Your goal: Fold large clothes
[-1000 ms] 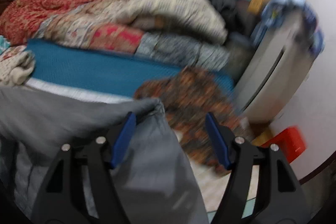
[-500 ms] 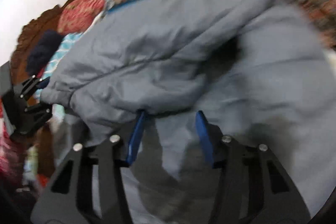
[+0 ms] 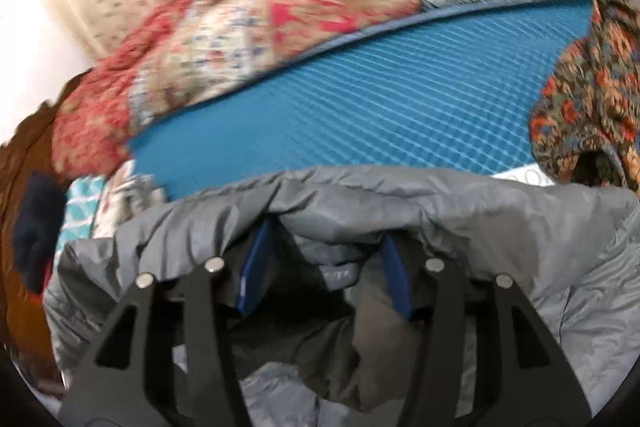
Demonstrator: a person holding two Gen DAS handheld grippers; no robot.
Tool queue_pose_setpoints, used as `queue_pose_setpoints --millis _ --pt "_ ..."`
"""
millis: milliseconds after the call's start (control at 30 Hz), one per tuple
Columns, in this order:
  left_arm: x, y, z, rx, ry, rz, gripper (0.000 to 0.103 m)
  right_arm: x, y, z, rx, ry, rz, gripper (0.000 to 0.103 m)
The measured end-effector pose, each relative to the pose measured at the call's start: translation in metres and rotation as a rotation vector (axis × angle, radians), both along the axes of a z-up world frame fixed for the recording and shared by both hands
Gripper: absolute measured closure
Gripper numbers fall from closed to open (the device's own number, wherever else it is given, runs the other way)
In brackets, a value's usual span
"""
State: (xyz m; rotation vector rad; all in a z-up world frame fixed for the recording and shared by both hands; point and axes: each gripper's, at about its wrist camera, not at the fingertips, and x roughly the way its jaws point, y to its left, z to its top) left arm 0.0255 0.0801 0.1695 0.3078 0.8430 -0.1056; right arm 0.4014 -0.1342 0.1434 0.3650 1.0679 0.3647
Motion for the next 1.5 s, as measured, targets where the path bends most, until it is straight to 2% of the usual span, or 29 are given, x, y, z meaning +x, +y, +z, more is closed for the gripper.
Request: queue_pose_setpoints --millis 67,100,133,167,200,233,300,400,433,467,500,533,567,600,633,667,733,767,867,967,1000,1100,1167,1267,1333,1367,1400,1433,1500 --pt "-0.001 -0.021 0.001 -0.170 0.018 -0.065 0.103 -0.013 -0.013 0.001 0.032 -0.041 -0.004 0.052" --pt "0.002 -0.036 -0.008 -0.269 0.056 -0.112 0.103 -0.024 -0.017 0.001 0.030 -0.064 0.006 0.052" --pt "0.007 -0.048 -0.019 -0.312 0.086 -0.141 0.103 -0.037 -0.024 0.004 0.028 -0.085 0.021 0.052" --pt "0.014 -0.064 -0.038 -0.297 0.118 -0.163 0.103 -0.060 -0.038 0.008 0.036 -0.114 0.043 0.051" --pt "0.020 -0.073 -0.053 -0.251 0.133 -0.158 0.103 -0.079 -0.049 0.009 0.046 -0.132 0.049 0.050" --pt "0.028 -0.077 -0.067 -0.213 0.148 -0.142 0.103 -0.108 -0.069 0.011 0.062 -0.154 0.058 0.044" --pt "0.047 -0.066 -0.087 -0.192 0.176 -0.075 0.103 -0.149 -0.099 0.006 0.077 -0.154 0.085 0.043" --pt "0.076 -0.017 -0.093 -0.170 0.162 0.093 0.103 -0.230 -0.159 -0.007 0.035 -0.136 0.057 0.043" --pt "0.085 0.002 -0.092 -0.145 0.142 0.150 0.103 -0.251 -0.173 -0.009 0.001 -0.141 0.035 0.043" --pt "0.093 0.016 -0.090 -0.112 0.123 0.191 0.103 -0.279 -0.192 -0.009 -0.078 -0.165 0.002 0.043" --pt "0.105 0.036 -0.089 -0.047 0.096 0.254 0.103 -0.295 -0.200 -0.008 -0.138 -0.185 -0.019 0.043" --pt "0.119 0.054 -0.087 0.019 0.072 0.317 0.103 -0.311 -0.210 -0.006 -0.223 -0.204 -0.053 0.040" --pt "0.133 0.073 -0.085 0.078 0.050 0.382 0.103 -0.324 -0.219 -0.005 -0.292 -0.219 -0.081 0.032" --pt "0.150 0.098 -0.082 0.154 0.033 0.488 0.103 -0.335 -0.229 -0.002 -0.359 -0.242 -0.106 0.030" --pt "0.161 0.113 -0.078 0.193 0.033 0.563 0.103 -0.339 -0.234 -0.001 -0.392 -0.256 -0.114 0.026" --pt "0.167 0.125 -0.072 0.189 0.032 0.616 0.103 -0.341 -0.240 -0.001 -0.424 -0.258 -0.119 0.022" --pt "0.160 0.134 -0.047 0.049 -0.007 0.630 0.103 -0.336 -0.253 -0.005 -0.425 -0.242 -0.120 0.018" --pt "0.149 0.128 -0.035 -0.004 -0.042 0.604 0.103 -0.331 -0.257 -0.009 -0.397 -0.228 -0.114 0.016" --pt "0.128 0.104 -0.028 -0.055 -0.046 0.506 0.103 -0.314 -0.263 -0.017 -0.363 -0.208 -0.124 0.016" --pt "0.088 0.081 -0.045 -0.110 0.025 0.352 0.103 -0.281 -0.278 -0.007 -0.256 -0.238 -0.143 0.016" --pt "0.073 0.069 -0.055 -0.103 0.065 0.297 0.103 -0.270 -0.278 -0.006 -0.232 -0.230 -0.142 0.016" --pt "0.045 0.047 -0.087 -0.048 0.146 0.214 0.103 -0.223 -0.284 -0.019 -0.202 -0.172 -0.144 0.016" --pt "0.034 0.045 -0.108 -0.064 0.223 0.216 0.103 -0.189 -0.287 -0.036 -0.165 -0.107 -0.135 0.016" --pt "0.025 0.040 -0.125 -0.087 0.291 0.236 0.103 -0.152 -0.282 -0.053 -0.135 -0.047 -0.114 0.016" --pt "0.020 0.033 -0.133 -0.081 0.306 0.250 0.103 -0.126 -0.274 -0.067 -0.035 0.013 -0.091 0.016" --pt "0.019 0.034 -0.135 -0.087 0.312 0.255 0.103 -0.115 -0.267 -0.072 0.030 0.048 -0.077 0.034" --pt "0.017 0.036 -0.137 -0.088 0.317 0.260 0.103 -0.108 -0.258 -0.072 0.031 0.064 -0.055 0.053" --pt "0.017 0.037 -0.137 -0.087 0.319 0.262 0.103 -0.101 -0.247 -0.067 0.006 0.066 -0.030 0.090" --pt "0.018 0.040 -0.134 -0.095 0.322 0.266 0.103 -0.092 -0.232 -0.043 -0.015 -0.007 -0.006 0.097"
